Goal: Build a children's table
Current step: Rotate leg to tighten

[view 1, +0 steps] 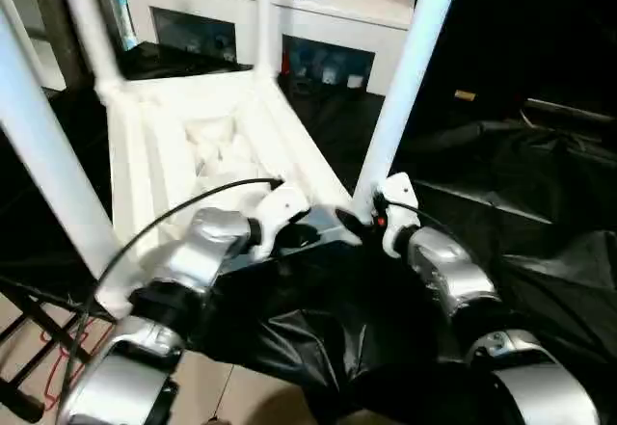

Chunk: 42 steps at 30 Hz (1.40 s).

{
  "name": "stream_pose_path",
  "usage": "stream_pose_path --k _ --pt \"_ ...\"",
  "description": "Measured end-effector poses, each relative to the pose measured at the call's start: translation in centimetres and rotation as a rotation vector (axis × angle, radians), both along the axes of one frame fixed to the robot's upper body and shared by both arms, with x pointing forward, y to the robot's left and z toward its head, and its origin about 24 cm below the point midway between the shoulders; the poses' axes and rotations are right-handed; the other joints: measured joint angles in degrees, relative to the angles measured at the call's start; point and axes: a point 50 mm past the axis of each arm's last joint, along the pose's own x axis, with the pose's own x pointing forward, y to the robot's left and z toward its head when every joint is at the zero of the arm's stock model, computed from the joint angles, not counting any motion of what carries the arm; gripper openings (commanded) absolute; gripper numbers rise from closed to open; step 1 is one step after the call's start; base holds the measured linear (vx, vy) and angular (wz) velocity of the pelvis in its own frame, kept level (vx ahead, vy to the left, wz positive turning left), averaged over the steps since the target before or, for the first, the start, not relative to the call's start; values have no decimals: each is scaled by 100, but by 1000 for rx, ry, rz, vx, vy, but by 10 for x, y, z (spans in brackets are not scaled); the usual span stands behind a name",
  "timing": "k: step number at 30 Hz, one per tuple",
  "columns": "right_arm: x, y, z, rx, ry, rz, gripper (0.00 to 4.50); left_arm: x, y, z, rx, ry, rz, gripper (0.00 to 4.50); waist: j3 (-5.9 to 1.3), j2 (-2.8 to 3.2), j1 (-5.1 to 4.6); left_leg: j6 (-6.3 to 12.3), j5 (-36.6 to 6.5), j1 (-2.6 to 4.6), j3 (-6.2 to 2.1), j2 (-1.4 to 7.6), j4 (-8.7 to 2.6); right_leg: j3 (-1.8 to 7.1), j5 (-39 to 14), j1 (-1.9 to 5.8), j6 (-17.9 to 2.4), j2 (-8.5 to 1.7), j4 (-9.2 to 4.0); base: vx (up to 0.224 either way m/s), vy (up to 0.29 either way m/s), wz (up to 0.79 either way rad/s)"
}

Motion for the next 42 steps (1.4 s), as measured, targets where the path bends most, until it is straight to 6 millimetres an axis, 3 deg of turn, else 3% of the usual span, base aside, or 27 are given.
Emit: stream_pose_path --k 2,8,13,23,37,42 --pt "0 0 1 3 -10 14 383 0 0 1 0 1 -12 0 -2 3 -1 0 0 -1 0 0 -1 0 9 0 -13 0 1 0 0 0" --pt "-3 -6 6 -3 -44 166 383 -4 10 6 -1 -3 -77 0 1 2 -11 2 -3 -14 7 3 -23 -3 14 -31 -24 2 -3 0 0 0" --pt "-12 -17 12 -34 -33 459 383 -12 30 9 3 24 -174 0 5 2 5 5 -2 -18 13 6 -33 -12 1 -39 -30 6 -4 0 0 0" --pt "-30 -30 17 -19 46 772 368 -26 45 9 2 94 -334 0 14 -7 151 11 -8 -19 22 8 -4 -9 2 -35 -30 3 8 0 0 0" --pt "-38 -29 14 36 88 805 275 -30 46 9 -13 112 -369 0 15 -10 210 11 -8 -20 21 8 -3 -9 2 -34 -30 2 7 0 0 0" --pt "-31 -31 8 42 82 599 272 -21 35 5 -13 66 -254 0 11 -15 245 5 -3 3 16 7 4 -2 5 -4 -28 1 15 0 0 0"
